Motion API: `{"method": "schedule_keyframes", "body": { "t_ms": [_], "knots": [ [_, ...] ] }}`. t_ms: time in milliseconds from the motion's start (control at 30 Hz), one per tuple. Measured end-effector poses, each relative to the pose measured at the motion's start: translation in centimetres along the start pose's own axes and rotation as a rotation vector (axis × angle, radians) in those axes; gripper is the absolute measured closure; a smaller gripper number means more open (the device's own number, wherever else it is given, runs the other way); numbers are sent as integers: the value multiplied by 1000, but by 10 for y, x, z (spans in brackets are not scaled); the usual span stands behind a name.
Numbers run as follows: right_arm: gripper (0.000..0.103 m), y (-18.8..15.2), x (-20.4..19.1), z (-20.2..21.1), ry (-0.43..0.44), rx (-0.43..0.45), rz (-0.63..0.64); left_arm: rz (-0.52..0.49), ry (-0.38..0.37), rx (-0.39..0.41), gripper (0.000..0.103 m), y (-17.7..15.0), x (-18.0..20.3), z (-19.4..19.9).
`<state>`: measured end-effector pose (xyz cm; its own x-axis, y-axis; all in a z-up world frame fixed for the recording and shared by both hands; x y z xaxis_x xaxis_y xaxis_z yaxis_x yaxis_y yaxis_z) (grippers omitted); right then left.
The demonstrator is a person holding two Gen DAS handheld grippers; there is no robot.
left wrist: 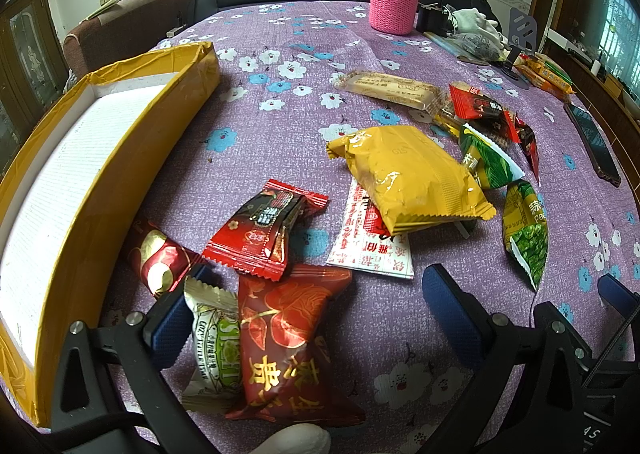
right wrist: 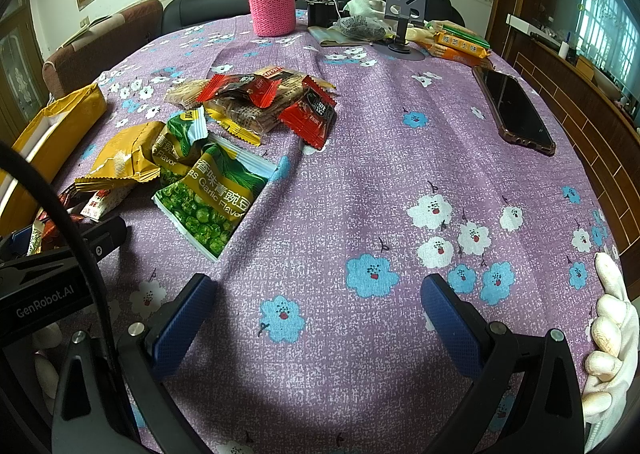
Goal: Organize snacks
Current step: 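Reach the right gripper to the green pea snack bag and grasp it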
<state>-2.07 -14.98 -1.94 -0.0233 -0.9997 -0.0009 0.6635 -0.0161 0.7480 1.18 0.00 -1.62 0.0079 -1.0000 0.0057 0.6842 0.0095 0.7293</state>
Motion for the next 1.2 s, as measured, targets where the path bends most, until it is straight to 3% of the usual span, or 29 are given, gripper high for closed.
{"method": "schedule_keyframes", "body": {
  "t_ms": [367, 633, 700, 767, 833, 900, 1000, 1100, 1200],
  "knots": [
    [0, 1, 1, 0, -13, -3, -13, 1, 2, -20, 0, 1, -1, -1],
    [0, 2, 0, -2, -12, -5, -13, -90, -84, -115, 0, 1, 0, 2],
    [0, 0, 0, -2, -13, -5, -15, -104, -94, -125, 6, -3, -1, 10],
    [0, 0, 0, -1, -9, -7, -14, -96, -125, -103, 19, -1, -6, 25],
    [0, 0, 0, 0, 2, -18, -9, -64, -180, -37, 19, 6, -16, 48],
    [0, -1, 0, 2, 13, -34, 1, -26, -228, 81, 19, 17, -32, 80],
    [0, -7, 0, 7, 22, -45, 19, 11, -215, 208, 18, 30, -65, 118],
    [0, -11, 1, 12, 31, -64, 35, 34, -177, 168, 18, 35, -102, 131],
    [0, -15, 2, 17, 29, -70, 33, 96, -165, 220, 19, 35, -135, 150]
  ]
}}
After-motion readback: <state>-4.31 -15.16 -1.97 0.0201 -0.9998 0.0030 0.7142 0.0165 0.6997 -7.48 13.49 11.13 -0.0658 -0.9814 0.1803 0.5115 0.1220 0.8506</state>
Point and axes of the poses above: each gripper's, at about its wrist camera, not at the fingertips, and z roughly against the way its jaws point, x to its right, y to its top, the point moved 2 cm from there along -z, roughly the way its jaws point, and after that the axes turned 11 degrees about x, right-handed, at the moved point
